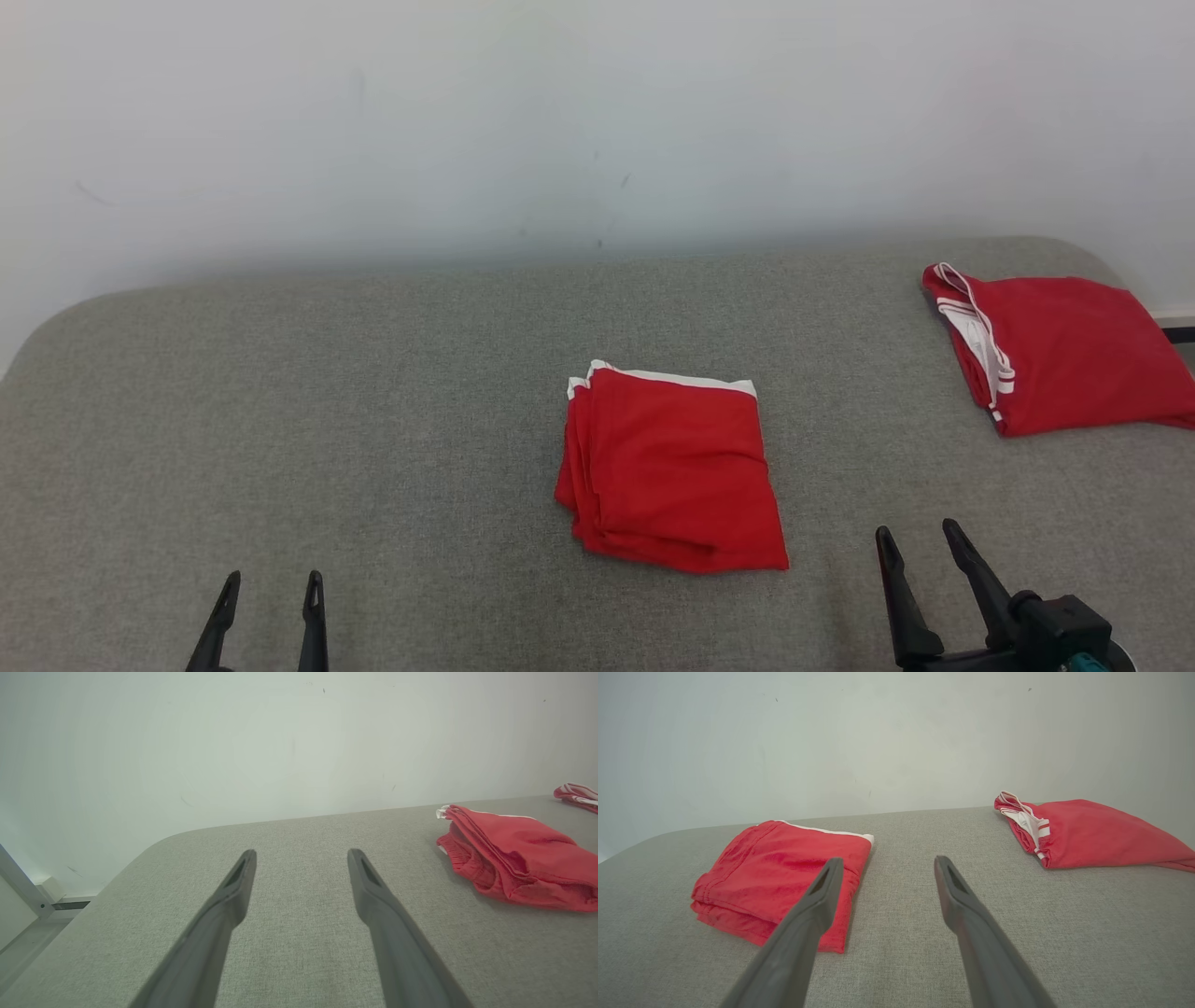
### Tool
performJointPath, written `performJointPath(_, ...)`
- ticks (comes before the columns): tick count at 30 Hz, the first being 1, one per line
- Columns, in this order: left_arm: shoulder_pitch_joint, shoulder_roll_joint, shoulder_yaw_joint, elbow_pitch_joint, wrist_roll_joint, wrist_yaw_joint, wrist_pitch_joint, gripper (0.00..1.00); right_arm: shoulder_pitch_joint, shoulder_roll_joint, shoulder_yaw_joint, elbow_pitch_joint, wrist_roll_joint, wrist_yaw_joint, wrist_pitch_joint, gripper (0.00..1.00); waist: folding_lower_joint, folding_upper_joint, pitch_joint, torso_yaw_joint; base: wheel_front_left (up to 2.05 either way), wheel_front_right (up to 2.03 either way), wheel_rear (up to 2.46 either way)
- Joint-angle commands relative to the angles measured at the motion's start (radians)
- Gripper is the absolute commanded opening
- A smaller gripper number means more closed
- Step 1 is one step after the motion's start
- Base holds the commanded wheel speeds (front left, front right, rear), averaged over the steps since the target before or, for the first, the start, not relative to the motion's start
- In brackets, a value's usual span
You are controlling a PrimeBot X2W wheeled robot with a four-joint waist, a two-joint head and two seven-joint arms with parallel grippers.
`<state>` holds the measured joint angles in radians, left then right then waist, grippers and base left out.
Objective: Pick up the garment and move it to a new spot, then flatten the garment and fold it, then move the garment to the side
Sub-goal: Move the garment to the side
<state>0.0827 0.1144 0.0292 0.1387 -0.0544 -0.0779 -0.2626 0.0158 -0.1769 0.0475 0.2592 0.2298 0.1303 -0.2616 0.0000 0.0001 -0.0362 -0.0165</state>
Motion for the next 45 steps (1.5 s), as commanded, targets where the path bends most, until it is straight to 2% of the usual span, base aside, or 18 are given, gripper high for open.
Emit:
performJointPath(1,0.010,0.004,-0.002,-0.001,-0.006,0.003,-0.003,1.00,-0.007,0.000,0.000,0.001,-0.001,0.000,-0.004,1.00,0.0000,-0.0001,0.000,0.000,0.00,0.00,0.00)
performJointPath(34,0.009,0.017,-0.005,0.000,-0.023,0.011,-0.003,1.00,-0.016,0.008,0.002,0.011,0.005,0.000,-0.004,1.00,0.0000,-0.0001,-0.002,0.001,0.00,0.00,0.00)
performJointPath(39,0.012,0.013,-0.006,-0.009,-0.024,0.016,-0.003,1.00,-0.090,-0.015,0.030,0.031,-0.009,0.000,-0.004,1.00,0.0000,-0.0001,0.004,0.001,0.00,0.00,0.00)
performJointPath(45,-0.010,0.012,-0.019,-0.009,-0.020,0.013,-0.003,1.00,-0.271,-0.036,0.091,0.134,0.008,0.000,0.024,1.00,0.0000,-0.0001,0.022,0.022,0.00,0.00,0.00)
